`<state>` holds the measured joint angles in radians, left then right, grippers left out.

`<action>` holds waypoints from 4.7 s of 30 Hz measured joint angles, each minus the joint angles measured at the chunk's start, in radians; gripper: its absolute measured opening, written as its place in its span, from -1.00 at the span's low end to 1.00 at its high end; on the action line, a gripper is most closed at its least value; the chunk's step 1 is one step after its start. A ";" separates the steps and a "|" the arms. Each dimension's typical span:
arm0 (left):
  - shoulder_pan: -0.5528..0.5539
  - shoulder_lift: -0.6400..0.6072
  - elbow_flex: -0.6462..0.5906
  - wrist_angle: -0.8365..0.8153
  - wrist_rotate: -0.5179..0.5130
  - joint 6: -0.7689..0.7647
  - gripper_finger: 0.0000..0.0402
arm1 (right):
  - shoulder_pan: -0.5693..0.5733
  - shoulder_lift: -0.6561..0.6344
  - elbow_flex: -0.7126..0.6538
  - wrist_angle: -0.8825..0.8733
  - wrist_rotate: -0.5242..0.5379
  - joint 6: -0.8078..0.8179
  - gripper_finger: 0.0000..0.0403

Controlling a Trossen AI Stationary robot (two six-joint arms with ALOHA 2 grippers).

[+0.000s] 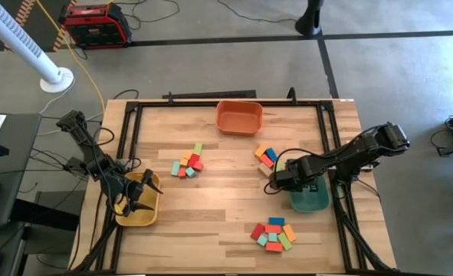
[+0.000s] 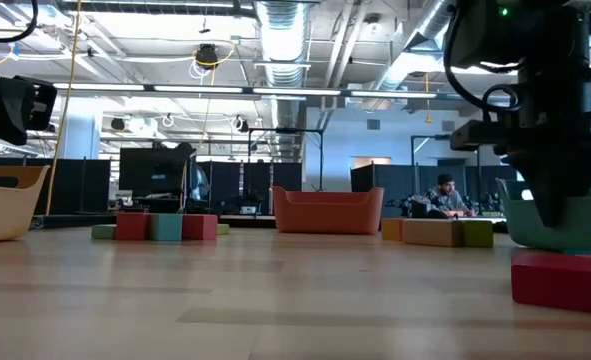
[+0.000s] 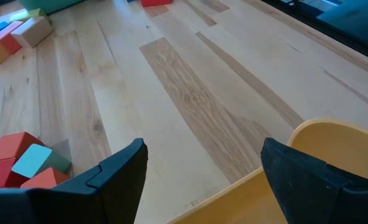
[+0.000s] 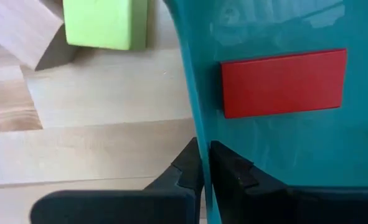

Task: Sort blocks by size
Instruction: Adjust the green bin, then put the medium red block into the green bin

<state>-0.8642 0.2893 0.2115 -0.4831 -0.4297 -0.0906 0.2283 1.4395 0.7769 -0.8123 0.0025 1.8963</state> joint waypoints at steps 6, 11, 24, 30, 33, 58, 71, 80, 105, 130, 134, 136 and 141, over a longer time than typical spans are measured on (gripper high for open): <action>0.000 0.000 0.000 0.000 0.000 0.000 0.50 | 0.000 0.000 0.000 0.007 0.004 0.004 -0.71; 0.000 0.000 0.000 0.000 0.000 0.000 0.50 | 0.000 0.000 0.005 0.017 0.007 -0.044 -0.57; 0.000 0.000 0.000 0.000 0.000 0.000 0.50 | -0.002 -0.063 0.085 -0.159 0.072 -0.104 0.02; 0.000 0.000 0.000 0.000 0.000 0.000 0.50 | 0.005 -0.111 0.152 -0.167 0.123 -0.196 0.17; 0.000 0.000 0.000 0.000 0.000 0.000 0.50 | 0.023 -0.105 0.197 -0.135 0.157 -0.265 0.18; 0.000 0.000 0.000 0.000 0.000 0.000 0.50 | 0.276 0.435 0.589 0.513 0.049 -1.164 0.18; 0.000 0.000 0.000 0.000 0.000 0.000 0.50 | 0.365 0.580 0.788 0.128 0.044 -1.172 0.17; 0.000 0.000 0.000 0.000 0.000 0.000 0.50 | 0.398 0.612 0.789 0.157 0.067 -1.167 0.17; 0.000 0.000 0.000 -0.001 0.000 0.000 0.50 | 0.369 0.674 0.789 -0.054 0.120 -1.321 0.03; 0.000 0.000 0.000 -0.001 0.000 0.000 0.50 | 0.242 0.665 0.912 -0.159 0.216 -1.497 0.02; 0.000 0.000 0.000 -0.001 0.000 0.000 0.50 | 0.246 0.666 0.882 -0.224 0.224 -1.518 0.21; 0.000 0.000 0.000 -0.001 0.000 0.000 0.50 | 0.246 0.666 0.880 -0.262 0.223 -1.549 0.29; 0.000 0.000 0.000 -0.001 0.000 0.000 0.50 | 0.232 0.673 0.863 -0.255 0.224 -1.663 0.37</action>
<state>-0.8642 0.2897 0.2115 -0.4840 -0.4301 -0.0906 0.4600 2.1124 1.6403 -1.0677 0.2268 0.2334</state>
